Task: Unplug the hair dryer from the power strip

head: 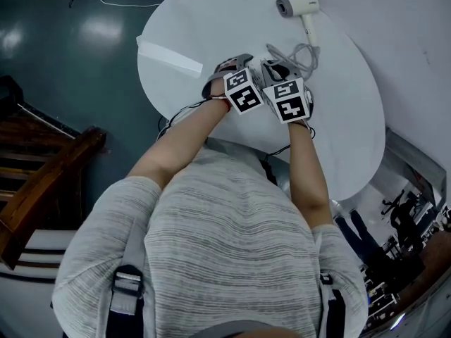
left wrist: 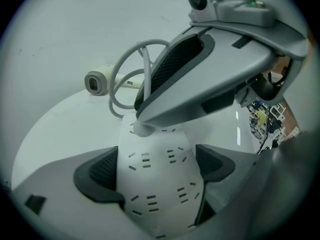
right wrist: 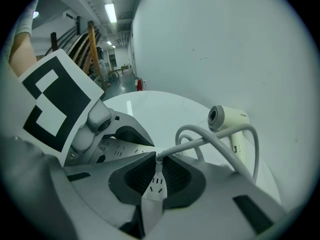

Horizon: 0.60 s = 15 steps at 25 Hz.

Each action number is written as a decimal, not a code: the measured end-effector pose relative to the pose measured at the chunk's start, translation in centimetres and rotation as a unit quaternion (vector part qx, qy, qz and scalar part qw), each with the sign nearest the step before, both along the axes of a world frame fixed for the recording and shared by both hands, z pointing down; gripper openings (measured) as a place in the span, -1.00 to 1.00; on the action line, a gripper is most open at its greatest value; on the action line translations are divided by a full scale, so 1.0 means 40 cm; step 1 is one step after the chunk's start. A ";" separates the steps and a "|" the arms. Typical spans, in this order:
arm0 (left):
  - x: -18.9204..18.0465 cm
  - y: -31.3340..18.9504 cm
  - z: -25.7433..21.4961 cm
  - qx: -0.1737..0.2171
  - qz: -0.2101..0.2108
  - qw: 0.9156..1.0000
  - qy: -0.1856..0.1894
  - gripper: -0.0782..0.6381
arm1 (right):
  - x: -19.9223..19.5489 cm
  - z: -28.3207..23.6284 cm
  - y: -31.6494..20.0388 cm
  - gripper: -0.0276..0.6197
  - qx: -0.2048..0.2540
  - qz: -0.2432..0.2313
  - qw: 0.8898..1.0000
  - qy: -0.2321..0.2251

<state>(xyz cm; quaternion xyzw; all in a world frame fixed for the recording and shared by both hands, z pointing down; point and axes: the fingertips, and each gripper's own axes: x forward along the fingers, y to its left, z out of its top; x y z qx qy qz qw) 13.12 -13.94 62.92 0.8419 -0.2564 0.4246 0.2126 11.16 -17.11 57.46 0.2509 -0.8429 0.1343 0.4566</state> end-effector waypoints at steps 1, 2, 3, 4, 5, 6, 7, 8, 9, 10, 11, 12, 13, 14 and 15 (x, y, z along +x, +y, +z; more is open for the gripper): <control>0.001 -0.002 0.000 0.000 -0.001 1.000 -0.001 0.52 | 0.001 -0.001 -0.002 -0.75 0.000 0.001 1.000 0.000; 0.001 -0.004 -0.001 0.000 -0.001 1.000 -0.001 0.52 | 0.002 -0.002 -0.004 -0.75 0.000 0.002 1.000 0.001; 0.001 -0.005 -0.001 0.000 -0.002 1.000 -0.002 0.52 | 0.001 -0.003 -0.004 -0.75 -0.001 0.003 1.000 0.001; 0.000 -0.005 0.000 -0.001 -0.002 1.000 -0.002 0.52 | 0.001 -0.004 -0.004 -0.75 -0.002 0.005 1.000 0.001; 0.000 -0.005 0.000 -0.001 -0.002 1.000 -0.003 0.52 | 0.001 -0.005 -0.004 -0.75 -0.004 0.006 1.000 0.001; 0.000 -0.006 0.000 -0.001 -0.002 1.000 -0.003 0.52 | 0.001 -0.006 -0.004 -0.75 -0.006 0.006 1.000 0.002; 0.000 -0.007 -0.001 -0.001 -0.002 1.000 -0.002 0.52 | 0.001 -0.007 -0.004 -0.75 -0.007 0.006 1.000 0.003; 0.000 -0.008 -0.002 -0.001 -0.003 1.000 -0.001 0.52 | 0.002 -0.009 -0.004 -0.76 -0.008 0.004 1.000 0.004; 0.001 -0.008 -0.003 -0.001 -0.003 1.000 0.000 0.52 | 0.003 -0.010 -0.004 -0.76 -0.009 0.003 1.000 0.006; 0.000 -0.008 -0.003 -0.002 -0.003 1.000 0.000 0.52 | 0.003 -0.011 -0.003 -0.76 -0.009 0.001 1.000 0.007; 0.000 -0.007 -0.003 -0.002 -0.003 1.000 0.000 0.52 | 0.004 -0.013 -0.002 -0.76 -0.009 0.001 1.000 0.007; 0.000 -0.007 -0.004 -0.003 -0.003 1.000 0.001 0.52 | 0.004 -0.014 -0.001 -0.76 -0.009 0.001 1.000 0.006; 0.000 -0.006 -0.004 -0.004 -0.002 1.000 0.001 0.52 | 0.006 -0.015 0.000 -0.76 -0.008 0.001 1.000 0.005; 0.000 -0.005 -0.004 -0.005 -0.002 1.000 0.002 0.52 | 0.007 -0.015 -0.001 -0.76 -0.006 0.000 1.000 0.004; 0.001 -0.005 -0.004 -0.006 -0.001 1.000 0.002 0.52 | 0.009 -0.016 -0.002 -0.76 -0.005 0.000 1.000 0.004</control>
